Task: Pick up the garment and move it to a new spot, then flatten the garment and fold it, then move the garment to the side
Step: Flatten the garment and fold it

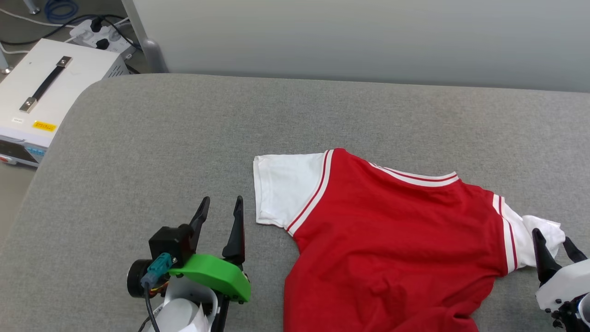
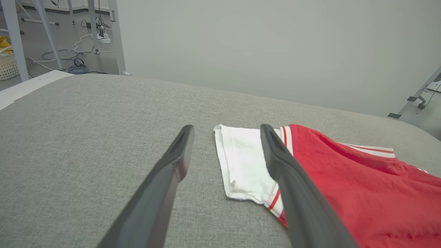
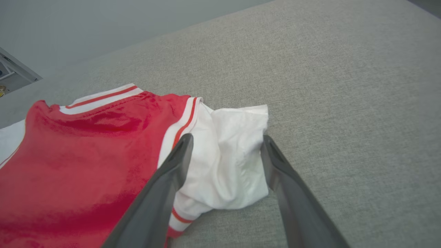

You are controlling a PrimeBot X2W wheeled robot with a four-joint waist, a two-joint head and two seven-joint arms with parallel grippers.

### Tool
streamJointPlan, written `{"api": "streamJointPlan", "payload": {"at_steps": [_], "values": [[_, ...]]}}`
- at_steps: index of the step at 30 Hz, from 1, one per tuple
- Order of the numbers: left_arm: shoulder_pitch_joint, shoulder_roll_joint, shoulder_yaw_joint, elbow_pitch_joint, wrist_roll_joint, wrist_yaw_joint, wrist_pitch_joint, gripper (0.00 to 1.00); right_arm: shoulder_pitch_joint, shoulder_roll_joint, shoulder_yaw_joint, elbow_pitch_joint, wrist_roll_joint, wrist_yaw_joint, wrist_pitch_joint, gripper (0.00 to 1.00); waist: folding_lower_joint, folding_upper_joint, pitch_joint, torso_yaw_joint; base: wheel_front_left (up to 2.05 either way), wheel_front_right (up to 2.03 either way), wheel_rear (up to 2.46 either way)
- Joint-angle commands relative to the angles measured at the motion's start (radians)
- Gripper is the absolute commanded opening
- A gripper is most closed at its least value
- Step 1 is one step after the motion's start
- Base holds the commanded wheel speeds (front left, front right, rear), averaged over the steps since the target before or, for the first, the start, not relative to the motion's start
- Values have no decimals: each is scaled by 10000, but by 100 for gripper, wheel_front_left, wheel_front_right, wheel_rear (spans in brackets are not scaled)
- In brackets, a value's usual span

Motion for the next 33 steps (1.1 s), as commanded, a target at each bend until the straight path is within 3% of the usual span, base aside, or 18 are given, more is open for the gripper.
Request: {"api": "streamJointPlan", "payload": {"at_steps": [1,7,15,23,33], "values": [[137,96,15,-19,-116,28,57,100,202,145,-129,-225,-349,-6,-383,100,0,0,-207,-77,0,0,0],[229,337,105,-172,-164,108,246,100,658,826,-490,-1408,-1655,-6,-1167,100,0,0,-412,-198,0,0,0],[-478,900,28,-348,-12,56,1178,100,1499,1650,178,-3935,-2619,-6,-840,100,0,0,-151,-750,0,0,0],[-2304,1410,-379,495,-525,-838,3956,100,1689,1911,1037,-5326,-2493,-6,-464,100,0,0,537,-1582,0,0,0],[-4562,2117,-425,2611,-1535,-1550,7758,100,1114,1882,1475,-5451,-2096,-6,-679,100,0,0,1622,-2519,0,0,0]]}}
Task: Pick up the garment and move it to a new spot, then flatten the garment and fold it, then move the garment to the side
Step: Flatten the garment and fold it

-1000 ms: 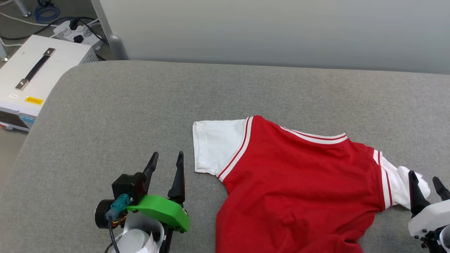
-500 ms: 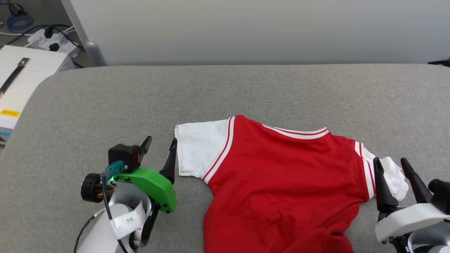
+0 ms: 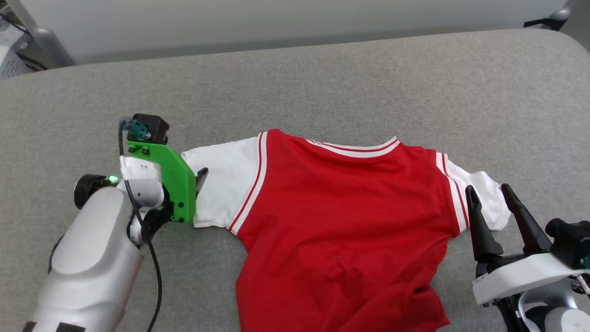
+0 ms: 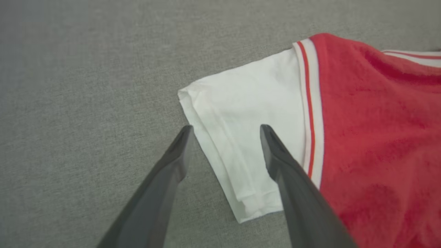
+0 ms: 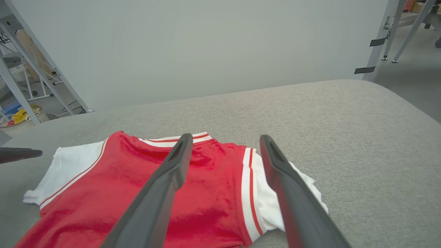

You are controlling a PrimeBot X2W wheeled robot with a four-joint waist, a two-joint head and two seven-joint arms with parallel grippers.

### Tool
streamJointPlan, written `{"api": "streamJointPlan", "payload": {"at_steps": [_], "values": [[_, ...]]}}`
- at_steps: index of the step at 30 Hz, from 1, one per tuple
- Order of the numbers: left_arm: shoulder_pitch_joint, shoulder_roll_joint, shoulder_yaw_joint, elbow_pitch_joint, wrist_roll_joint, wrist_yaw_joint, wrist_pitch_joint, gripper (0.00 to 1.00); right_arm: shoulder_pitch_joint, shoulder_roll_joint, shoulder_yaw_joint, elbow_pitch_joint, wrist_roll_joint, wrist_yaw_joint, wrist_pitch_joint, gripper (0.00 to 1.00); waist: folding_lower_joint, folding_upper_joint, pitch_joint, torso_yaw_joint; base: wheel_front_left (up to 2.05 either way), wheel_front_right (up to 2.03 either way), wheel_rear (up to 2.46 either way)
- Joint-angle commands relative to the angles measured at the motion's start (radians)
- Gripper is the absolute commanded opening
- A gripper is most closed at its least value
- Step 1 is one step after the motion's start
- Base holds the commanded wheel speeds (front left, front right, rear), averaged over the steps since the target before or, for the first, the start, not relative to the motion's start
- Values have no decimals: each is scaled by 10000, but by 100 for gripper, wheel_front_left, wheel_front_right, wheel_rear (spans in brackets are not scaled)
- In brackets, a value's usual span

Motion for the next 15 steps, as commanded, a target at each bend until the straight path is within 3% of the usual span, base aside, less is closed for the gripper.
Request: {"api": "streamJointPlan", "payload": {"at_steps": [1,11,15], "values": [[-372,167,90,260,-184,-64,246,100,-206,-30,44,48,112,-6,-114,100,0,0,625,-596,0,0,0],[-1230,597,1,1951,-689,-392,1647,100,-575,-2,168,510,525,-6,-459,100,0,0,1249,-1064,0,0,0],[-1118,461,-271,2367,-881,-491,2187,100,-633,-9,109,704,697,-6,-519,100,0,0,1338,-1089,0,0,0]]}}
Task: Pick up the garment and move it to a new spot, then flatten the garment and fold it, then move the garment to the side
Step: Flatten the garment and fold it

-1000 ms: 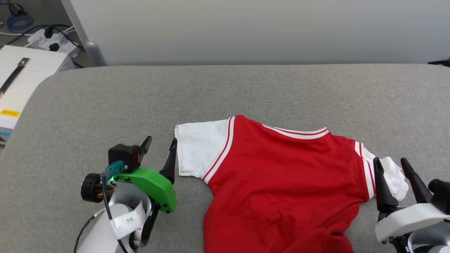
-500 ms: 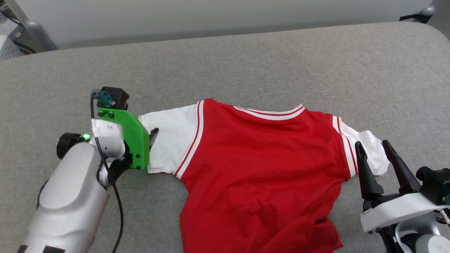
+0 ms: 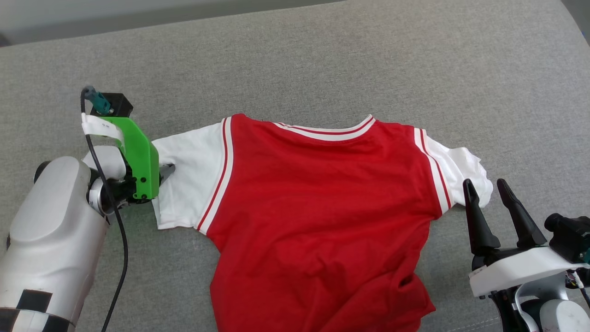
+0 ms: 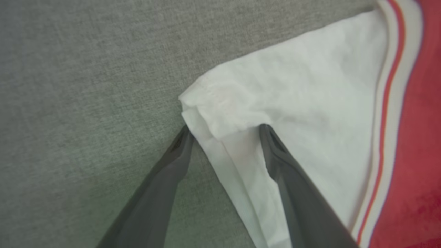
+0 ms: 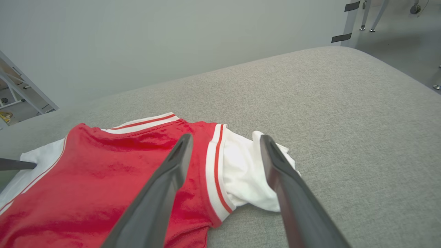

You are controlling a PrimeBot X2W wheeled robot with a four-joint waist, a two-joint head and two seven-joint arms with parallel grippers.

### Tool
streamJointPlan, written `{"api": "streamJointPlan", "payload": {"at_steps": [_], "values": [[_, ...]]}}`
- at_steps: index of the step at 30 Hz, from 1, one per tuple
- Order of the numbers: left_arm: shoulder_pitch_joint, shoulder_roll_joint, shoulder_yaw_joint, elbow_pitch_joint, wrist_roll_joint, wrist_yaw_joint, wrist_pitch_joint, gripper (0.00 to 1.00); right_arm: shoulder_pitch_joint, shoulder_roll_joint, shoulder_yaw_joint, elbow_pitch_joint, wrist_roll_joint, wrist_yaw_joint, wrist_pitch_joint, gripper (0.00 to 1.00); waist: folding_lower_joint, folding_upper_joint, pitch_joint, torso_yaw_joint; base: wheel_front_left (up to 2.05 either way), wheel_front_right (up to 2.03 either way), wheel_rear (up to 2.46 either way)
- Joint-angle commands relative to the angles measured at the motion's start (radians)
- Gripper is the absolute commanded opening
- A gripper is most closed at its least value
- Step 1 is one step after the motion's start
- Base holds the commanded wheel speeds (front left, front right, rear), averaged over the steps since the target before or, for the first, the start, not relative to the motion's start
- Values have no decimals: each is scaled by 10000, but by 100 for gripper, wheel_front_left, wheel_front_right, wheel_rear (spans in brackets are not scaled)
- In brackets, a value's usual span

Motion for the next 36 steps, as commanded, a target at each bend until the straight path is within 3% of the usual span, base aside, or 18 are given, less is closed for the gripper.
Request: {"api": "streamJointPlan", "payload": {"at_steps": [1,2,3,4,14,19,23,29,36], "values": [[407,-255,-255,424,-133,-64,304,100,-194,-24,-22,60,93,-6,-91,100,-1,-1,121,-77,0,0,0],[464,-337,-322,485,-215,-84,444,61,-202,-32,-44,97,107,-6,-93,100,-1,-1,137,-68,0,0,0],[501,-396,-384,495,-251,-99,479,41,-206,-30,-62,130,136,-6,-79,100,-1,-1,148,-55,0,0,0],[537,-469,-435,480,-290,-116,424,0,-218,-32,-81,158,165,-6,-70,100,-1,-1,163,-34,0,0,0],[732,-610,-583,293,-11,-121,-1331,0,-355,-305,-809,632,640,-6,433,100,-1,-1,-331,337,0,0,0],[873,-563,-425,-207,174,54,-2547,0,-676,-945,-1530,1520,1455,-6,1678,100,-1,-1,-738,657,0,0,0],[1001,-576,-400,-829,210,133,-2936,0,-1147,-1756,-1906,2532,1959,-6,3013,100,-1,-1,-969,987,0,0,0],[1201,-622,-610,-2007,375,310,-2970,0,-2098,-2798,-1197,3452,2490,-6,4792,100,-1,-1,-1058,1463,0,0,0],[1249,-544,-703,-3116,455,485,-2847,0,-3180,-3567,188,4332,2822,-6,6484,100,-1,-1,-737,1855,0,0,0]]}}
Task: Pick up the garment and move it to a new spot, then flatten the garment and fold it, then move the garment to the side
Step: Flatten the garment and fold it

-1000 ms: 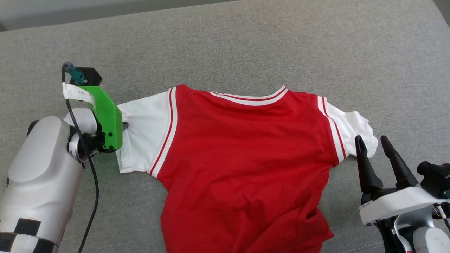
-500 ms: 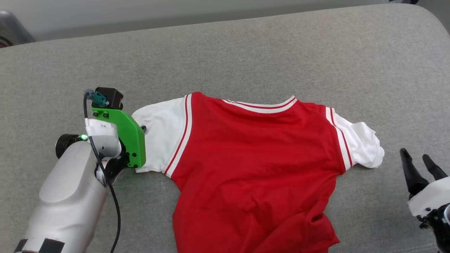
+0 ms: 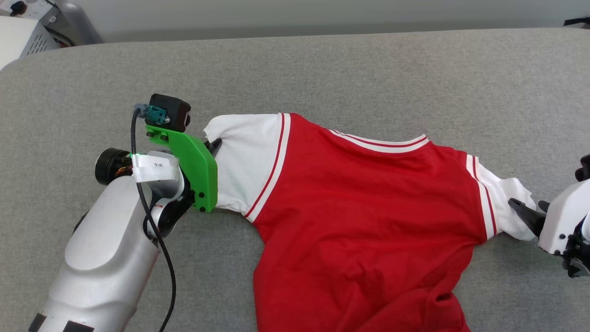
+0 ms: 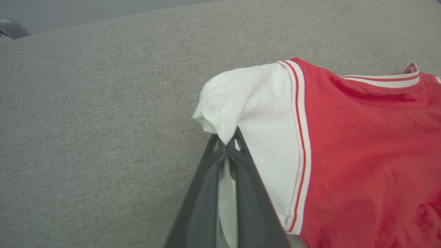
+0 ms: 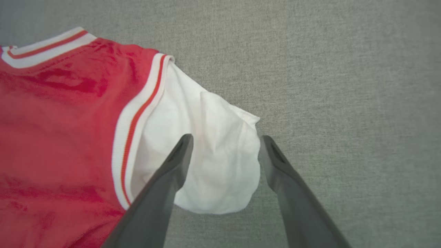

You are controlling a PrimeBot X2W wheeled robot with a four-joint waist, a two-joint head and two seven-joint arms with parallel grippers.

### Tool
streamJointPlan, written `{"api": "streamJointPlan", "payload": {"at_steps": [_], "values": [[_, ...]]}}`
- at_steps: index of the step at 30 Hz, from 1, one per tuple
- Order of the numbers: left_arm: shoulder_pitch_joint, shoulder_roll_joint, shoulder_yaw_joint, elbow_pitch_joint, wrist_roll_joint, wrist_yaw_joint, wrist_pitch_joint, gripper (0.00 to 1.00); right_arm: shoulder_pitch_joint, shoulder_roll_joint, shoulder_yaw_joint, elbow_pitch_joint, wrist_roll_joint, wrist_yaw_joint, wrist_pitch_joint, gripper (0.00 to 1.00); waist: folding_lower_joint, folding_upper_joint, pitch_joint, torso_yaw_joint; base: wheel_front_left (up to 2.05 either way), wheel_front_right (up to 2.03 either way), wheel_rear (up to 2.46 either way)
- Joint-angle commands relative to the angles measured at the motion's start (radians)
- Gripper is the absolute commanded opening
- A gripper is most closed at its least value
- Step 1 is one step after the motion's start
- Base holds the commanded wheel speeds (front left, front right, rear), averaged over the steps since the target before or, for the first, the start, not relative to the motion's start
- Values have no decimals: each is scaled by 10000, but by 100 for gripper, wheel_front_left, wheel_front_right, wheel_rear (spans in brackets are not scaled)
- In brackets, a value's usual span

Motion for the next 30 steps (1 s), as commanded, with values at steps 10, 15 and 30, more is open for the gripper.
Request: {"api": "streamJointPlan", "payload": {"at_steps": [10,15,30], "values": [[232,20,-41,-621,-21,171,-52,0,-396,-38,999,2251,175,-6,2082,41,0,-1,483,532,0,0,0],[337,34,-40,-629,-107,177,-78,0,-565,22,1295,2308,394,-6,2042,0,0,-1,383,509,0,0,0],[-124,150,667,0,179,597,-2029,0,-2151,-715,525,680,-23,-6,133,0,0,-1,-1095,140,0,0,0]]}}
